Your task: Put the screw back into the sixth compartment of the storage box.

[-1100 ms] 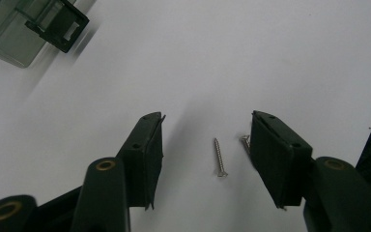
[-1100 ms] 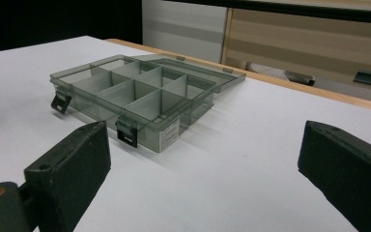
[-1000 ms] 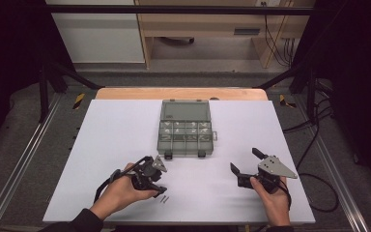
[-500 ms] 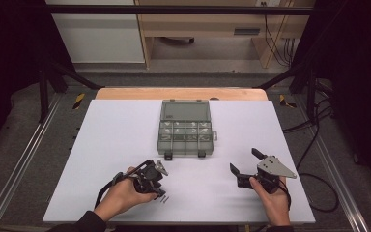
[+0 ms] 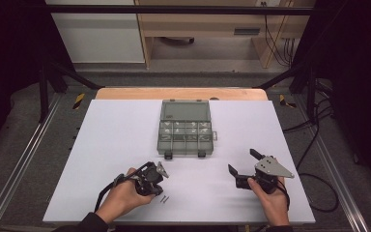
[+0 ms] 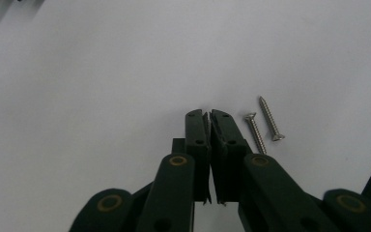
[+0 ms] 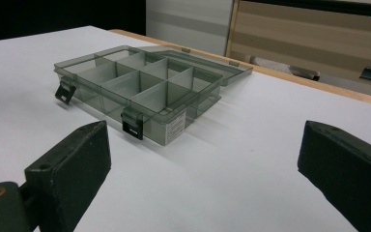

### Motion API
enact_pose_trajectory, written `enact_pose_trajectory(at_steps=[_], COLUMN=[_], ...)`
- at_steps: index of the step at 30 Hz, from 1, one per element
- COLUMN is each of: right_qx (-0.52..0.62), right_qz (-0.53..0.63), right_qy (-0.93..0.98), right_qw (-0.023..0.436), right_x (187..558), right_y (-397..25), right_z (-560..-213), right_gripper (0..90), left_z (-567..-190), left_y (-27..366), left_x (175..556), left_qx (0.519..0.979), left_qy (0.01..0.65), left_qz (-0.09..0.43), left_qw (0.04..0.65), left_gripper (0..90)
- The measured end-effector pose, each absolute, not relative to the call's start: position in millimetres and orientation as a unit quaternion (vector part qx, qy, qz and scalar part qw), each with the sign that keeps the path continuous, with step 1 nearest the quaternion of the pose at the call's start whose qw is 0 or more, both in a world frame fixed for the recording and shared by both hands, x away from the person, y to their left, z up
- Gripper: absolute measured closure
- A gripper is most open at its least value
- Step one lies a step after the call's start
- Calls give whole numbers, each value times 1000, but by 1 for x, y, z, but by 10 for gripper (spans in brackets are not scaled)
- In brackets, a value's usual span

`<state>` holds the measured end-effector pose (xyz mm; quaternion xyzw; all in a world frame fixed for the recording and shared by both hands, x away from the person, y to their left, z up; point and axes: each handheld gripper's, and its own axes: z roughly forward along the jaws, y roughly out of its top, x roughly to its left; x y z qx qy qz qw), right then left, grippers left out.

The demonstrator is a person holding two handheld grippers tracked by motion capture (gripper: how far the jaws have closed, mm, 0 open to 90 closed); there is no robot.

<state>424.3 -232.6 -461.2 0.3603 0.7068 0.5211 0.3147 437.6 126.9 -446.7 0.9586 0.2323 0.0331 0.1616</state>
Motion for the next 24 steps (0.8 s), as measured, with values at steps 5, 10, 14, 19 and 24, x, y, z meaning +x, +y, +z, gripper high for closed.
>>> enact_pose_trajectory(at_steps=[5, 10, 14, 19, 24], right_qx=[365, 372, 377, 378, 375], right_qz=[526, 535, 545, 544, 542], right_qy=[702, 693, 687, 687, 690], right_qw=[311, 308, 299, 299, 299], right_x=[425, 425, 425, 425, 424], right_y=[-233, -237, -239, -240, -239], right_z=[-461, -461, -461, -461, -461], right_gripper=[49, 60, 71, 70, 69], left_z=[-444, -443, -443, -444, -439], left_y=[130, 137, 138, 140, 143], left_x=[436, 437, 440, 444, 447], left_qx=[954, 948, 946, 938, 934], left_qy=[238, 244, 246, 259, 261], left_qz=[47, 57, 61, 63, 73], left_qw=[178, 195, 202, 223, 231], left_gripper=[879, 879, 880, 880, 880])
